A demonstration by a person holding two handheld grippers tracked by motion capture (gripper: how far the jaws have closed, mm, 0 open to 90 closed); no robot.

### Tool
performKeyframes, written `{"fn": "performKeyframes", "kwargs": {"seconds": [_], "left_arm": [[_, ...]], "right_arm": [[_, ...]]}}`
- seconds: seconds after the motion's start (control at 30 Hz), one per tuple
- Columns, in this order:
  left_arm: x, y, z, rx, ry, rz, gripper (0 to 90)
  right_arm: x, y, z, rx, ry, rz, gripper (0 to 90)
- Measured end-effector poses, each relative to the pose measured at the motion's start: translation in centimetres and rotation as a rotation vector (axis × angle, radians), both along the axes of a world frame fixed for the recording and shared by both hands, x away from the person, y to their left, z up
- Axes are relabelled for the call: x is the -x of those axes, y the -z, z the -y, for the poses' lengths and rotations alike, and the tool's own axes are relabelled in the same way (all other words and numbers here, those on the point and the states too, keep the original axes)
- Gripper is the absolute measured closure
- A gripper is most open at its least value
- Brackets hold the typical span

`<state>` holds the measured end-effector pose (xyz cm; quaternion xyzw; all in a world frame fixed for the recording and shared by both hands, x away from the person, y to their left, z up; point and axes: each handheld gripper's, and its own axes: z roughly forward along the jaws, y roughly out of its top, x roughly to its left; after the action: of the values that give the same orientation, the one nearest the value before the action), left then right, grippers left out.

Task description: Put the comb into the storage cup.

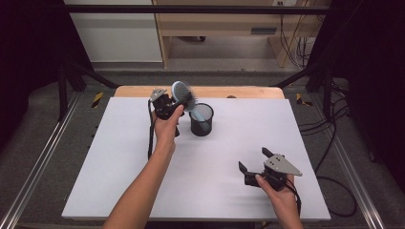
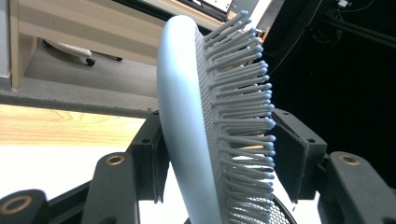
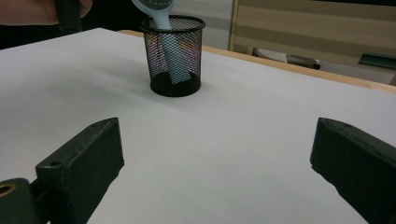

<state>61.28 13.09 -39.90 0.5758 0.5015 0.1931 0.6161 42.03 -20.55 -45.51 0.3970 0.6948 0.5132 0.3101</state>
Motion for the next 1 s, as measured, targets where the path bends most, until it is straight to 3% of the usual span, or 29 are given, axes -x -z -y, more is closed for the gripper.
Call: {"fn": "performKeyframes", "kwargs": {"seconds": [0.17, 0.63, 0.87, 1.0], "left_arm": [[-0.02, 0.10, 0.10, -0.004, 0.000, -0.003, 40.7], [0.21, 0.04, 0.35, -0.086, 0.002, 0.035, 36.4], [0.35, -0.06, 0.44, -0.134, -0.003, 0.051, 29.3], [0.32, -0.05, 0.43, -0.129, -0.008, 0.047, 25.5]], "right_arm": [[-0.02, 0.02, -0.04, 0.001, -0.001, -0.001, 3.0], [-0.02, 0.02, -0.06, -0.004, -0.004, -0.005, 3.0], [-0.01, 0.04, -0.09, -0.002, -0.009, -0.006, 3.0], [0.00, 0.03, -0.13, -0.002, -0.012, -0.005, 3.0]]}}
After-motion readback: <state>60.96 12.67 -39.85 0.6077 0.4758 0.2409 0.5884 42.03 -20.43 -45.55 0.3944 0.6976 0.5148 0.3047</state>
